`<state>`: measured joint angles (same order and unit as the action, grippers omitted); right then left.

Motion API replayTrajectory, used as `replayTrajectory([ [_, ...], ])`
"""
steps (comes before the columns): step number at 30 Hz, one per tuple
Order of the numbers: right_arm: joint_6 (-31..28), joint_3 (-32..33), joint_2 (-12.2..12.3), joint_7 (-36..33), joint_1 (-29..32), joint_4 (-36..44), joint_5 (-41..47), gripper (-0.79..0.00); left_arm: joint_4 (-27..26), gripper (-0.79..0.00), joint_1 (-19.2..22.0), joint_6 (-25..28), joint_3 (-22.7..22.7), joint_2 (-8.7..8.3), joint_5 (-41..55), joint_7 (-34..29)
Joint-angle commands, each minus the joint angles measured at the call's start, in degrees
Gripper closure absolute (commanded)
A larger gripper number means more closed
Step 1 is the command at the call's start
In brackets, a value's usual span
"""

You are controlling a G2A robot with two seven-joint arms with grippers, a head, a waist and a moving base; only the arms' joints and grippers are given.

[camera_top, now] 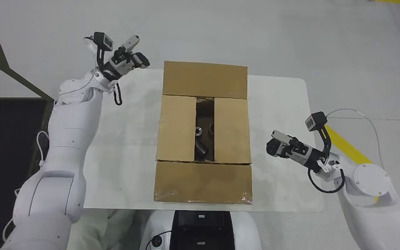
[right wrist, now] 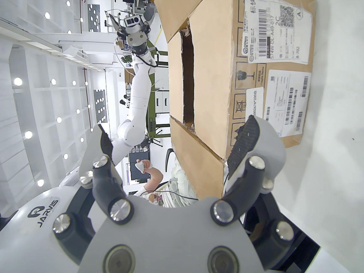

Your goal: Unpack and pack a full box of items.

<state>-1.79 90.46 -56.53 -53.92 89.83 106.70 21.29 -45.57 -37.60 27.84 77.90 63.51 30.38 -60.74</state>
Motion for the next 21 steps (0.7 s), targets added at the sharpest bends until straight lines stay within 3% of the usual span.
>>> replayTrajectory([
  [1,0.0,0.0,0.0,0.0,0.0,0.0,0.0,-0.785,-2.3,-0.785,-1.4,-1.6,2.1,-0.92,0.6,-3.2],
  [13,0.0,0.0,0.0,0.0,0.0,0.0,0.0,-0.785,-16.9,-0.785,-12.6,-10.2,15.1,-5.58,5.4,-18.7],
  [21,0.0,0.0,0.0,0.0,0.0,0.0,0.0,-0.785,-19.0,-0.785,-16.2,-12.4,19.7,-7.53,5.2,-26.8],
])
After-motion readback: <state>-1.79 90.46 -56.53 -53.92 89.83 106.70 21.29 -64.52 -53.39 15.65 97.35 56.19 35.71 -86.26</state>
